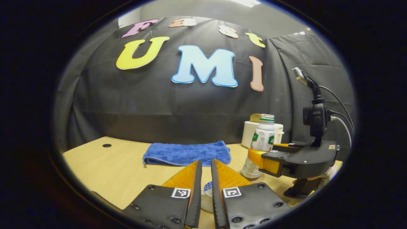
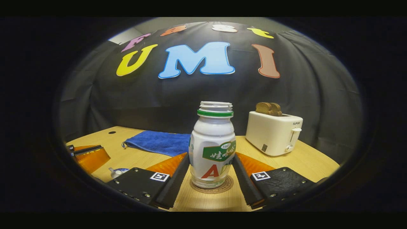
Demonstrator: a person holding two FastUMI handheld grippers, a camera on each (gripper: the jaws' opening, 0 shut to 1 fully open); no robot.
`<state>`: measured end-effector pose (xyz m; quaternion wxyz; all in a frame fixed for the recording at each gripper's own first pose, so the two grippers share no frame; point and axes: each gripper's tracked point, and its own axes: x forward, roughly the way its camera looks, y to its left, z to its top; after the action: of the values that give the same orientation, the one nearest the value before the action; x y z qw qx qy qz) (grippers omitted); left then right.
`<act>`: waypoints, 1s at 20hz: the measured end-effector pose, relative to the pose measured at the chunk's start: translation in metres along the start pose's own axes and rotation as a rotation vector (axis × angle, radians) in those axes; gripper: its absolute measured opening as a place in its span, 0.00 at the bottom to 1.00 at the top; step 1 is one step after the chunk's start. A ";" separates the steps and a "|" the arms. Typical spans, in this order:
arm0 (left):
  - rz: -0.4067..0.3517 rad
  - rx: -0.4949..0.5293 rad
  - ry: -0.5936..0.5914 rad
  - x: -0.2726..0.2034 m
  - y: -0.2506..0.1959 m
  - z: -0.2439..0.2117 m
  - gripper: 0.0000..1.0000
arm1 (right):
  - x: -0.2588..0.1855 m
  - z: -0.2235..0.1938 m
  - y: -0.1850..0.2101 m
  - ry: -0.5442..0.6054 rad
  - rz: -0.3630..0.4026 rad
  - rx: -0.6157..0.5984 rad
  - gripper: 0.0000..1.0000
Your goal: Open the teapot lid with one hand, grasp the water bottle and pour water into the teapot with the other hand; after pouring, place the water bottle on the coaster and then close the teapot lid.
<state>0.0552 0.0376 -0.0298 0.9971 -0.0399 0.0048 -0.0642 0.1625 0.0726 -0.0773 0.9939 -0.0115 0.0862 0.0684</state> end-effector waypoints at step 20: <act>0.000 -0.017 0.020 0.002 0.002 -0.007 0.30 | 0.005 -0.006 0.002 0.012 0.009 0.011 0.90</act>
<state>0.0575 0.0386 -0.0367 0.9967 -0.0478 0.0155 -0.0643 0.1664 0.0749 -0.0839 0.9931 -0.0062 0.0924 0.0721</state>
